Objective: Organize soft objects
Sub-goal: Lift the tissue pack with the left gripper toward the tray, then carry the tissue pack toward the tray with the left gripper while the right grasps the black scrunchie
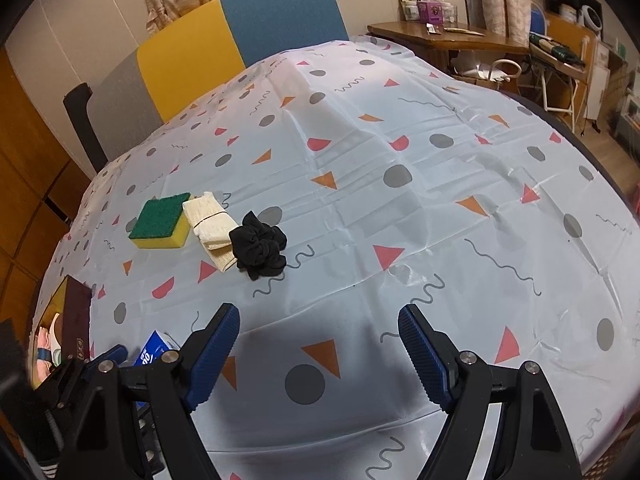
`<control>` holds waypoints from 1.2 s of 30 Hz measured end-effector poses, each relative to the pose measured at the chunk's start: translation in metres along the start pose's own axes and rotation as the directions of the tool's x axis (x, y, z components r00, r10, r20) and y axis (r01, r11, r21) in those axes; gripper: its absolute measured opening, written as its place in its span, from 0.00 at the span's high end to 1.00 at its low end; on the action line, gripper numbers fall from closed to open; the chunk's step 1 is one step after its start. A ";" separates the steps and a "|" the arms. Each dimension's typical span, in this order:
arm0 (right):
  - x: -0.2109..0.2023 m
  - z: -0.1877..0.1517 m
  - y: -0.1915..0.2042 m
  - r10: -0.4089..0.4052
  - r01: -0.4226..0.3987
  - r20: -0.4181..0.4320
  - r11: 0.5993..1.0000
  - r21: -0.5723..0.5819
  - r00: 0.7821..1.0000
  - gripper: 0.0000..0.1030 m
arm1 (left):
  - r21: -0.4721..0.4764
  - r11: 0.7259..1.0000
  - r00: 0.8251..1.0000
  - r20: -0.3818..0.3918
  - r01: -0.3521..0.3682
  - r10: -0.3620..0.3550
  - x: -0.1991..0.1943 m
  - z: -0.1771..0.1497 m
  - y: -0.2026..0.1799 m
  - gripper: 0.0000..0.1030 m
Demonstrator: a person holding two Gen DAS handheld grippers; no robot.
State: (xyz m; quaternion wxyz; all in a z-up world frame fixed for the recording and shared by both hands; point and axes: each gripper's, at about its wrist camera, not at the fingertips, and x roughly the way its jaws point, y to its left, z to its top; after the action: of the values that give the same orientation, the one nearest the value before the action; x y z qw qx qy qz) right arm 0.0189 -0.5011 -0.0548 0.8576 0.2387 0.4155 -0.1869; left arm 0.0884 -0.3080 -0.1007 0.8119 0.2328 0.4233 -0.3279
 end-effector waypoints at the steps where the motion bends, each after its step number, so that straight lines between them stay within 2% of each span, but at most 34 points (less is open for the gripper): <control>1: 0.000 0.000 0.000 -0.003 0.003 -0.001 1.000 -0.002 1.000 0.20 | 0.002 1.000 0.999 -0.033 0.004 -0.004 0.007 -0.001 0.000 0.46; 2: 0.001 -0.001 0.001 -0.006 0.006 -0.001 1.000 -0.006 1.000 0.20 | -0.017 1.000 0.999 -0.046 0.005 -0.006 0.012 -0.003 0.003 0.47; 6: 0.005 -0.004 0.006 -0.005 0.004 -0.014 0.999 -0.037 1.000 0.23 | -0.111 0.993 0.999 -0.019 0.046 -0.049 0.006 -0.013 0.017 0.48; 10: 0.013 -0.002 0.020 0.039 -0.042 -0.040 0.996 -0.081 0.998 0.28 | -0.163 0.985 0.998 0.000 0.059 -0.060 -0.006 -0.029 0.025 0.48; 15: 0.036 0.021 0.040 0.029 -0.035 -0.041 0.987 -0.157 0.999 0.28 | -0.202 0.975 0.995 0.037 0.095 -0.090 -0.027 -0.039 0.028 0.48; 19: 0.069 0.037 0.054 0.002 -0.022 -0.088 0.975 -0.221 0.996 0.31 | -0.213 0.970 0.992 0.060 0.118 -0.108 -0.042 -0.042 0.029 0.48; 20: 0.077 0.039 0.056 -0.007 -0.016 -0.099 0.972 -0.233 0.995 0.34 | -0.214 0.969 0.992 0.065 0.121 -0.109 -0.047 -0.042 0.029 0.48; 22: 0.092 0.041 0.062 -0.032 -0.001 -0.122 0.965 -0.262 0.992 0.51 | -0.216 0.969 0.992 0.071 0.122 -0.109 -0.053 -0.042 0.029 0.48; 26: 0.111 0.041 0.064 -0.036 -0.005 -0.155 0.967 -0.255 0.987 0.73 | -0.212 0.971 0.991 0.093 0.112 -0.094 -0.066 -0.042 0.028 0.48; 27: 0.109 0.041 0.064 -0.044 0.005 -0.144 0.965 -0.262 0.989 0.86 | -0.211 0.971 0.991 0.098 0.109 -0.090 -0.069 -0.043 0.028 0.48; 31: 0.098 0.033 0.063 -0.036 -0.010 -0.160 0.961 -0.277 0.987 0.86 | -0.216 0.973 0.992 0.113 0.083 -0.059 -0.081 -0.044 0.029 0.48; 36: 0.076 0.004 0.060 -0.005 -0.065 -0.225 0.951 -0.302 0.974 0.86 | -0.229 0.971 0.990 0.136 0.069 -0.038 -0.093 -0.048 0.031 0.48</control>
State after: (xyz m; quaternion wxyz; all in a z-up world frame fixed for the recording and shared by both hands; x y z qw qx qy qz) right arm 0.0971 -0.4642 -0.0986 0.8349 0.1280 0.5295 -0.0788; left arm 0.0457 -0.2240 -0.0449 0.8503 0.1026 0.4110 -0.3122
